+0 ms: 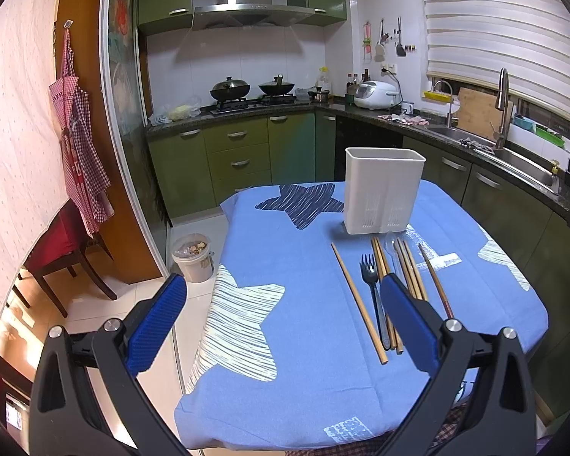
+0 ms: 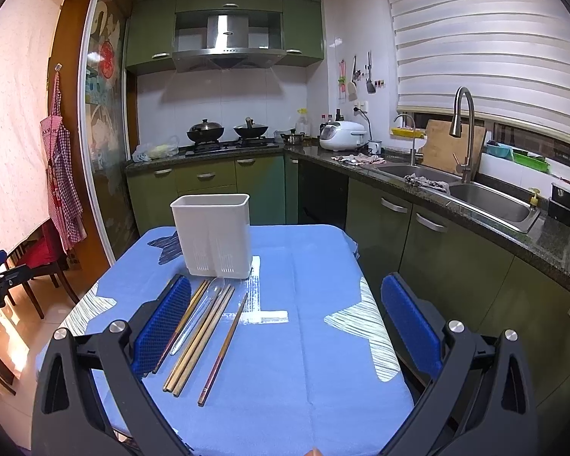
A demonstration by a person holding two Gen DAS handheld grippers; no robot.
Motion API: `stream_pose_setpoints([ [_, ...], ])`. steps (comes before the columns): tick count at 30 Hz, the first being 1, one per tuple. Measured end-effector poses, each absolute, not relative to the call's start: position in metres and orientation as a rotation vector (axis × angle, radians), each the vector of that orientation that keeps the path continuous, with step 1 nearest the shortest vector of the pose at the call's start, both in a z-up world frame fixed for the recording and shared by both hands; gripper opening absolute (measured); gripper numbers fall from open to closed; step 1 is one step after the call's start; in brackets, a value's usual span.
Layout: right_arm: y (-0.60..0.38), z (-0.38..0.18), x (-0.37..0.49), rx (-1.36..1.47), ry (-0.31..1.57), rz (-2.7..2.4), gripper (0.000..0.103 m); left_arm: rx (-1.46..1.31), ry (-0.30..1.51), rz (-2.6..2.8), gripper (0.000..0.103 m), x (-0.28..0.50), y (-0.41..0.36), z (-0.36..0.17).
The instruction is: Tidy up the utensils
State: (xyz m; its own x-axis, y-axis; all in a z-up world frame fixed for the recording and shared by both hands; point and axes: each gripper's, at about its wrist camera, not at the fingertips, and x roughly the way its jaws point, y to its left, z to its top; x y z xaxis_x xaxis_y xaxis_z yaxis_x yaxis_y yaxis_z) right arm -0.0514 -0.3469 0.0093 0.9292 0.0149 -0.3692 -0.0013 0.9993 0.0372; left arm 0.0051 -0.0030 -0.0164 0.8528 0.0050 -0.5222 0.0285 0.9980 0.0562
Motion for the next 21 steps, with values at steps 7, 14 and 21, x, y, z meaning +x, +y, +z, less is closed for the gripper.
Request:
stream_pose_setpoints([
  [7,-0.3478,0.0098,-0.0511,0.038,0.380,0.010,0.099,0.064,0.553,-0.014,0.097,0.0045,-0.0020,-0.0146],
  [14,-0.3481,0.0097,-0.0510,0.039,0.380,0.010,0.099,0.066,0.554,-0.013,0.097,0.0046,-0.0021,-0.0140],
  [21,-0.3481,0.0098,-0.0509,0.040,0.381,0.011,0.099,0.066,0.554,-0.013,0.097,0.0046,-0.0020,-0.0138],
])
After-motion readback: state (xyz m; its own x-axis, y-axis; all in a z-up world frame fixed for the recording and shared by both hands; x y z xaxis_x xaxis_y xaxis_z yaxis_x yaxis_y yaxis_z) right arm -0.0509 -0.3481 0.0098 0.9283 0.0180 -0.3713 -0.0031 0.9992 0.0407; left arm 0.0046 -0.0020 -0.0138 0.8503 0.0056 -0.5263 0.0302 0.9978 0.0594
